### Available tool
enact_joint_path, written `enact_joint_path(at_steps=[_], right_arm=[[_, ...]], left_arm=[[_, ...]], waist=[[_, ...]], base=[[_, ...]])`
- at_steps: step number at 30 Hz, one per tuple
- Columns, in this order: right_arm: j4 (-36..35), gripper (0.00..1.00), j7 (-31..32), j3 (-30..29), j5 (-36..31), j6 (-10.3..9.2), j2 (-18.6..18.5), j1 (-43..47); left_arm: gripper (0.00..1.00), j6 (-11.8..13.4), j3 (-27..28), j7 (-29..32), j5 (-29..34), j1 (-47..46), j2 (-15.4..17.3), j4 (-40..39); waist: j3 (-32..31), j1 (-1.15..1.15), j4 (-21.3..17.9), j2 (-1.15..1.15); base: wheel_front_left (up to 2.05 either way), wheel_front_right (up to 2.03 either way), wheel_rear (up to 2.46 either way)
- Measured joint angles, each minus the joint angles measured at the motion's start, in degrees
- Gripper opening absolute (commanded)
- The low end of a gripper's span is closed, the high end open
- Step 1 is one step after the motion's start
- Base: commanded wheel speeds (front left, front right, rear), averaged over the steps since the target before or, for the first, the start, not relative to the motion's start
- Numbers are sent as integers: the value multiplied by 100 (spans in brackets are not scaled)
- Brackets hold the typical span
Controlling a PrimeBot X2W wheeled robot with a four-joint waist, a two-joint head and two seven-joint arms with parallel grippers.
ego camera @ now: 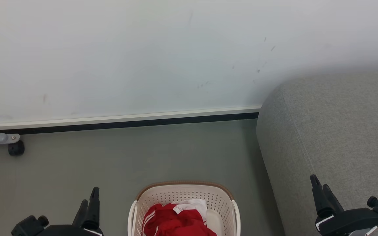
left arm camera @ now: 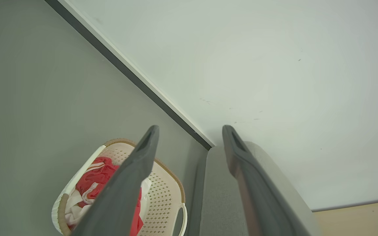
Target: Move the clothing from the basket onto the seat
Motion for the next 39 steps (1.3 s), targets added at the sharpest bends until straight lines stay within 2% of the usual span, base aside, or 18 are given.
enact_joint_path(at_steps=[29,39], right_arm=[[-180,100,-606,1003,-2060,-422,-645,5],[-235,100,-813,1137,-2497,-552,-794,7]], left_arm=[[100,410,-283,-599,2096,307,292,-215],[100,560,-328,-810,2819,441,378,-361]], waist=[[-137,0,-26,0],[-106,0,-129,0]], base=[[0,0,0],[0,0,0]])
